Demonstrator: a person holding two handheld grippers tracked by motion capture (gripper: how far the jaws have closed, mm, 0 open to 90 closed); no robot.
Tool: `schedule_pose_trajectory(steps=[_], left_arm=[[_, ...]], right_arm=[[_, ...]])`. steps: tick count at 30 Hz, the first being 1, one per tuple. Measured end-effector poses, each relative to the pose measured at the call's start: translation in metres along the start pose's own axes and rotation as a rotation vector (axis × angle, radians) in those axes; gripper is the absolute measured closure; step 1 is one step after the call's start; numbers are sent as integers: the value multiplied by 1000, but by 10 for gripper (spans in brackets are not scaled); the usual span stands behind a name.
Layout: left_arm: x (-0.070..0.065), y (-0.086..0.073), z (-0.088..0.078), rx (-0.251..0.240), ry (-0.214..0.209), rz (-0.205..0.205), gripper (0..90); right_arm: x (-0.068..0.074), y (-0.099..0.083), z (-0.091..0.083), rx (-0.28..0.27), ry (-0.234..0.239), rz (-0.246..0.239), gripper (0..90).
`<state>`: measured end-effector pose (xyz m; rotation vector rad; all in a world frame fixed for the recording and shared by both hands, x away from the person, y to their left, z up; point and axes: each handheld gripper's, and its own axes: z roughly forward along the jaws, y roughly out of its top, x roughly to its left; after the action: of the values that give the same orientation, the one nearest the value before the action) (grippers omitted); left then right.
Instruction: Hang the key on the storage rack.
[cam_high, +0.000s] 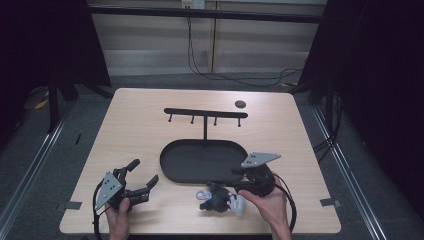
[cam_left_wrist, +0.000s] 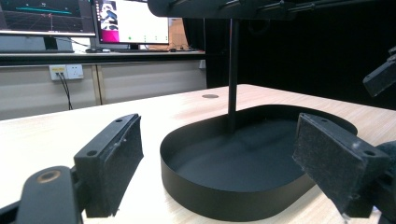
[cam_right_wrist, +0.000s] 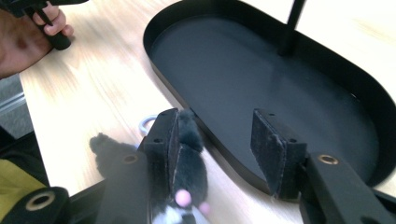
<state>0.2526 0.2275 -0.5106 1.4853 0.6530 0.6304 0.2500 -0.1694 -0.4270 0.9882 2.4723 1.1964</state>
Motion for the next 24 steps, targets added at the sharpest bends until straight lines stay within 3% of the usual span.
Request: schedule_pose_trajectory(steps=[3, 7, 12, 14, 15, 16, 17, 20, 21, 24], left_arm=[[0, 0, 0, 1, 1, 2, 155], [0, 0, 0, 2, 0, 3, 155], [0, 0, 0, 1, 1, 3, 155], [0, 0, 0, 1, 0, 1, 155], [0, 0, 0, -1, 0, -1, 155], [0, 0, 0, -1, 0, -1, 155], [0, 0, 0, 2, 2, 4, 155], [0, 0, 0, 0, 0, 0, 155], [0, 0, 0, 2, 0, 3, 155], [0, 0, 0, 0, 0, 1, 155]], right_arm=[[6, 12, 8, 46, 37, -30, 544], [11, 18, 19, 104, 88, -20, 523], [14, 25, 24, 158, 109, -50, 547], [17, 30, 29, 213, 136, -71, 563], [18, 35, 34, 252, 159, -61, 581], [18, 35, 34, 252, 159, -61, 581], [17, 38, 38, 286, 197, -38, 582], [15, 43, 49, 353, 214, -54, 612], [15, 47, 55, 388, 249, -59, 648], [18, 51, 60, 425, 259, -79, 684]])
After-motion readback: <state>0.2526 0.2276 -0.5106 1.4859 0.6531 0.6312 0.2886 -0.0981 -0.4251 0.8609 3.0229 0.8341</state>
